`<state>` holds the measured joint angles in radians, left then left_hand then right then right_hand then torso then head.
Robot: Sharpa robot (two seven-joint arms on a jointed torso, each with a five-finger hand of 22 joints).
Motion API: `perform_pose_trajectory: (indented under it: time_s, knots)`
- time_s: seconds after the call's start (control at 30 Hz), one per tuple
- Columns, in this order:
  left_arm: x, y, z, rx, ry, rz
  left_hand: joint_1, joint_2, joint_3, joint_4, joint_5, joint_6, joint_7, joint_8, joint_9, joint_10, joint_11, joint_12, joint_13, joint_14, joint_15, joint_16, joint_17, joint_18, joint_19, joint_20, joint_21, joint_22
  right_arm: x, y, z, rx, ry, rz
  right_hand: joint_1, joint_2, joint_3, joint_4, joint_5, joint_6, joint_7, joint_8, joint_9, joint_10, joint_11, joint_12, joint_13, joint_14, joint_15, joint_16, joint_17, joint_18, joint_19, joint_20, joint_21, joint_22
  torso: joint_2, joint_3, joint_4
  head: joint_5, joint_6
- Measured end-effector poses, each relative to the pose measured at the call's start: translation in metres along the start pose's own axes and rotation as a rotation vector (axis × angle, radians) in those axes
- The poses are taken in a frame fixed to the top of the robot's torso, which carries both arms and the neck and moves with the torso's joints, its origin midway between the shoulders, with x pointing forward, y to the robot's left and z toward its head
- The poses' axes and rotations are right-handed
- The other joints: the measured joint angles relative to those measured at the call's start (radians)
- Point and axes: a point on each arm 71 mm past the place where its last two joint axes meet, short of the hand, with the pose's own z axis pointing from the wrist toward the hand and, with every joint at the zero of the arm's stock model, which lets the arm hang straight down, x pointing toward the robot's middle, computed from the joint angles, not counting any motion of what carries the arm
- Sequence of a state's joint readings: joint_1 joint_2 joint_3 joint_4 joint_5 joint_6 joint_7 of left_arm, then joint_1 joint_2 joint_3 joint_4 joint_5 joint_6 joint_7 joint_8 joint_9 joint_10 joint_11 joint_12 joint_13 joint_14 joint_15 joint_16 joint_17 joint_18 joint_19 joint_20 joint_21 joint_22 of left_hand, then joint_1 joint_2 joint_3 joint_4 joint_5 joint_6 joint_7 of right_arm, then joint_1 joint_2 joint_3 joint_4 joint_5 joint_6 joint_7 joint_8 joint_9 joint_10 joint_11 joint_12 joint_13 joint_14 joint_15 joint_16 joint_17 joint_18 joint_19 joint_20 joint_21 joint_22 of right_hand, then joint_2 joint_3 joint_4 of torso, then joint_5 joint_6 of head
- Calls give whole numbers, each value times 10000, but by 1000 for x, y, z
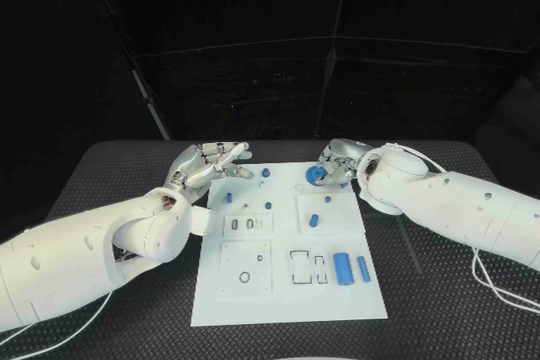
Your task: Assemble the parts on the task board
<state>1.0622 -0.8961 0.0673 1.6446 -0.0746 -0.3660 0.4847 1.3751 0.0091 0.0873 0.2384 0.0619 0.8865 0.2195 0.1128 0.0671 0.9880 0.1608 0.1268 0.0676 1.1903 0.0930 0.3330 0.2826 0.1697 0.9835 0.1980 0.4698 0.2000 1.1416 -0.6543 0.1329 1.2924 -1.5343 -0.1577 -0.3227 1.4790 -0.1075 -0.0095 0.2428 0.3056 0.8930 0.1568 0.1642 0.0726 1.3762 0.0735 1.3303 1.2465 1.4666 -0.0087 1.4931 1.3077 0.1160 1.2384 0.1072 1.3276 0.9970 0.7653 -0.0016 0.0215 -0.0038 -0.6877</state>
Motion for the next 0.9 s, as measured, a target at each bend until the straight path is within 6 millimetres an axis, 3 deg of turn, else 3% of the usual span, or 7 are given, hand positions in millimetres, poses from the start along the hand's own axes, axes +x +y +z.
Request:
perform_pose_trajectory:
  time_s: [0.2,0.37,0.5,0.6,0.9]
  knots:
    - [0,0,0,-3,-1,1,0,0,0,0,0,0,0,0,0,0,0,0,0,0,0,0,-1,0,0,0,0,0,-1,0,1,4,-7,-63,39,312,121,-121,60,321,-49,129,11,70,-76,119,169,0,0,0,-1,2,37,-38,38,30,4,5,5,11,-18]
    - [0,0,0,-9,-3,2,0,0,0,0,0,0,0,0,0,0,0,0,0,0,0,0,-1,0,-1,1,0,0,-2,1,2,-7,-62,-158,172,654,582,-326,-777,797,-152,266,-1,214,-220,264,375,-19,-27,37,-1,2,87,-87,50,79,4,7,6,17,-27]
    - [0,0,0,-13,-3,2,0,0,0,0,0,0,0,0,0,0,0,0,0,0,0,0,-1,-1,-1,1,0,0,-2,2,1,-43,-172,-260,273,760,1039,-505,-1242,945,-151,321,-13,322,-328,407,565,-1,-116,37,-1,2,161,-162,88,160,4,12,5,26,-35]
    - [0,0,0,-16,-3,2,66,66,0,0,0,0,0,0,0,0,0,0,0,0,0,0,23,0,-1,1,0,0,-2,4,0,-138,-353,-346,264,769,1320,-675,-1260,947,-150,320,-25,428,-433,492,627,3,-221,37,-2,2,234,-235,152,287,0,12,5,30,-18]
    - [-1,0,0,-20,-2,2,66,66,0,0,0,0,0,0,0,0,0,0,0,0,0,0,24,0,-2,2,0,0,-7,29,-9,-1037,-1221,-355,266,767,1647,-999,-1336,948,-148,319,-38,516,-449,587,633,1,-222,76,-2,2,322,-322,309,565,-1,15,8,61,67]
